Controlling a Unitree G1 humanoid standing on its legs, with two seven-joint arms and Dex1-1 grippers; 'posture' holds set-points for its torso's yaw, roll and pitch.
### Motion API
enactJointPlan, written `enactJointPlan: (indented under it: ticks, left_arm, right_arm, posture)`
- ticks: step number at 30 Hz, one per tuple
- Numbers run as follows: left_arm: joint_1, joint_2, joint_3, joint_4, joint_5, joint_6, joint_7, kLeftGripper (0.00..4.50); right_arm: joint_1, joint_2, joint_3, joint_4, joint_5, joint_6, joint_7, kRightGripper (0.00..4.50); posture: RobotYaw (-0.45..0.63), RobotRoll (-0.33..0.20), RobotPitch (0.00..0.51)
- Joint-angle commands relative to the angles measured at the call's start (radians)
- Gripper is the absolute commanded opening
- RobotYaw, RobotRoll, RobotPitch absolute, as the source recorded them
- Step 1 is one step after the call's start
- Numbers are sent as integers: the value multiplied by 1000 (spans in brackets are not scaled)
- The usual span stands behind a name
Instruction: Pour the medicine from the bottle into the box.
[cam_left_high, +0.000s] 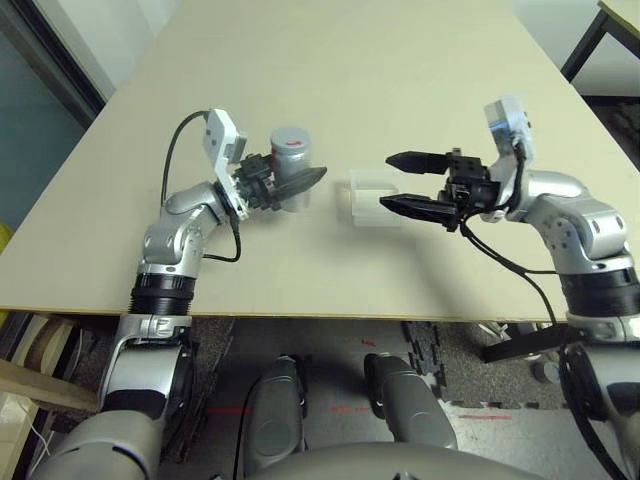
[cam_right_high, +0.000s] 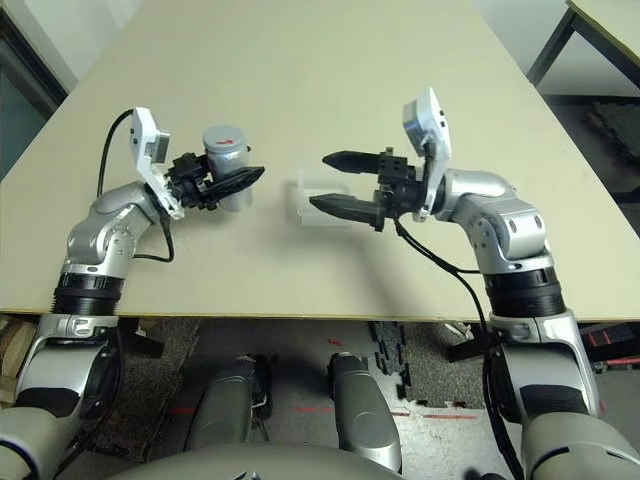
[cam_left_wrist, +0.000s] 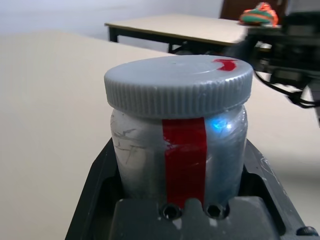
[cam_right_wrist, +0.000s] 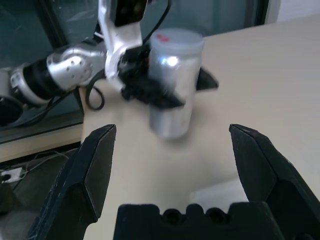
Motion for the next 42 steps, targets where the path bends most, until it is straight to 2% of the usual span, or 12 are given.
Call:
enactJointPlan:
  ticks: [1,9,17,28,42]
  left_arm:
    - [-25,-18,-17,16,15,-13,-7,2602]
    - [-48,-34,-22,60,35,-50,-16,2602]
    - [-121,-78,-25,189,66,-128,-16,2602]
    - [-235,-152,-29,347,95,-205,-43,2602]
    - [-241,-178,-28,377,108,-217,-70,2602]
  right_arm:
    - [-50,29,21,53,-32,-8,-23,4500]
    - [-132,94,39,150,-81,-46,-27,4500]
    - [-172,129,35,209,-122,-86,-27,4500]
    - [-195,121,12,240,-142,-98,-42,4500]
    - [-204,97,-4,259,-148,-101,-51,4500]
  posture:
    - [-168,0,117]
    - [-164,0,115]
    - [-172,0,118]
    - [-205,0,116]
    - [-227,0,125]
